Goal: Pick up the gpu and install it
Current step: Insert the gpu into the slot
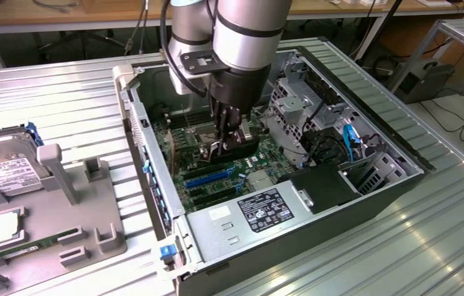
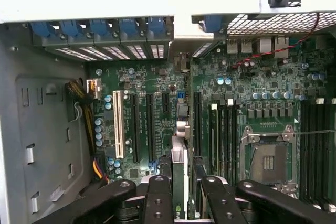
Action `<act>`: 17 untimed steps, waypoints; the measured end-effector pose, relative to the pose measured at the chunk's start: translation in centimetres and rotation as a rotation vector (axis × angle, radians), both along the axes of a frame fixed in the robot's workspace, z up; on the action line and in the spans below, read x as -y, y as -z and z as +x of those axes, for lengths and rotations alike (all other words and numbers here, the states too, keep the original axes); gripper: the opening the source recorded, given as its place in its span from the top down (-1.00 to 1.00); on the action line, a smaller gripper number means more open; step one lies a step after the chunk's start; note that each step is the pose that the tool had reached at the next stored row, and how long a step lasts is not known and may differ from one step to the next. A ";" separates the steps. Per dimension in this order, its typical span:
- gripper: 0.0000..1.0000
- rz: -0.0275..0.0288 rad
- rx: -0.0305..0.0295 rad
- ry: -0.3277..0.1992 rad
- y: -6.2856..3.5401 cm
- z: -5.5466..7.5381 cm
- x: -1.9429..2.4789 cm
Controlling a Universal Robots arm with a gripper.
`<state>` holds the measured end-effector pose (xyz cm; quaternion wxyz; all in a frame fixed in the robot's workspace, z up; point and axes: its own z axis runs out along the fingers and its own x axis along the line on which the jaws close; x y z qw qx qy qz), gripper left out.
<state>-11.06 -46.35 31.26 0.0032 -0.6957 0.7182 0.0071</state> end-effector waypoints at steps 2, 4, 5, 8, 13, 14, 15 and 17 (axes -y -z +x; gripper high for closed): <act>0.47 0.0000 0.0000 -0.001 0.39 0.0 0.00; 0.47 0.0000 0.0001 -0.002 0.65 0.0 0.00; 0.47 0.0000 0.0001 -0.002 0.72 0.0 0.00; 0.47 -0.0004 -0.0001 -0.002 0.76 0.0 0.00; 0.47 0.0000 0.0001 -0.002 0.97 0.0 -0.02; 0.47 0.0000 0.0001 -0.002 1.04 0.0 -0.03; 0.47 -0.0001 0.0000 -0.002 1.09 0.0 -0.06; 0.47 0.0000 0.0001 -0.002 1.18 -0.1 -0.12</act>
